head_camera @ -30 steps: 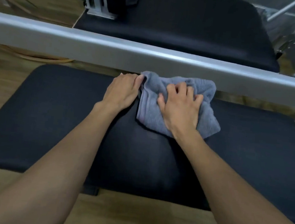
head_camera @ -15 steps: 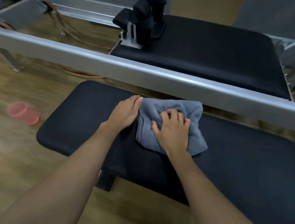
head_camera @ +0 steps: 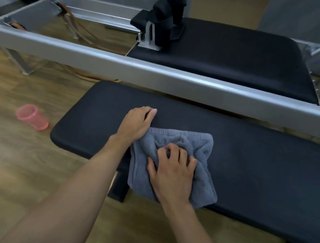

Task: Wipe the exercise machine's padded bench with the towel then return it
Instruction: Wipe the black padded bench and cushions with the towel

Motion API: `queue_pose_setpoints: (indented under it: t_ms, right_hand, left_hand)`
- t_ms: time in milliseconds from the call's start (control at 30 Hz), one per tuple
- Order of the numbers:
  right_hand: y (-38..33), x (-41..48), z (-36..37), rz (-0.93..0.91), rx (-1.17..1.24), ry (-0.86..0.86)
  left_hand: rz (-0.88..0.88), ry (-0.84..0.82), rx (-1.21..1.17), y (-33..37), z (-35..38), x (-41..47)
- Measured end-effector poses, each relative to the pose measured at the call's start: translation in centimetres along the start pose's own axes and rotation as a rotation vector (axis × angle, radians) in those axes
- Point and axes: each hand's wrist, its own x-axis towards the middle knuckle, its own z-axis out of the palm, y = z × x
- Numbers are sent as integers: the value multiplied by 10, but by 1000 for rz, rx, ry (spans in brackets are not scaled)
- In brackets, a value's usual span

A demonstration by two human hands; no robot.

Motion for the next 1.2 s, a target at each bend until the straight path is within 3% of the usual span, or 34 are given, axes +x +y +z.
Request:
queue_pose_setpoints:
  t_ms: [133,333,533,767,1000,1200]
  right_hand:
    - [-6,32,13,31,-79,-4]
    - [-18,148,55,70,-131,12]
    - [-21,220,83,101,-150,-93]
    - [-58,141,62,96,-168,-30]
    - [-124,36,35,90,-78,-20]
    - [-135,57,52,52,-73,41]
  left_hand:
    - [36,58,-6,-27,-8,40]
    - [40,69,-38,-57,-17,87]
    - [-31,49,-53,-78,-36,76]
    - [-70,33,-91,-73,-53,21]
    - [-148,222,-264,-85,-68,-9]
    - [-116,174,-254,-102,-73,36]
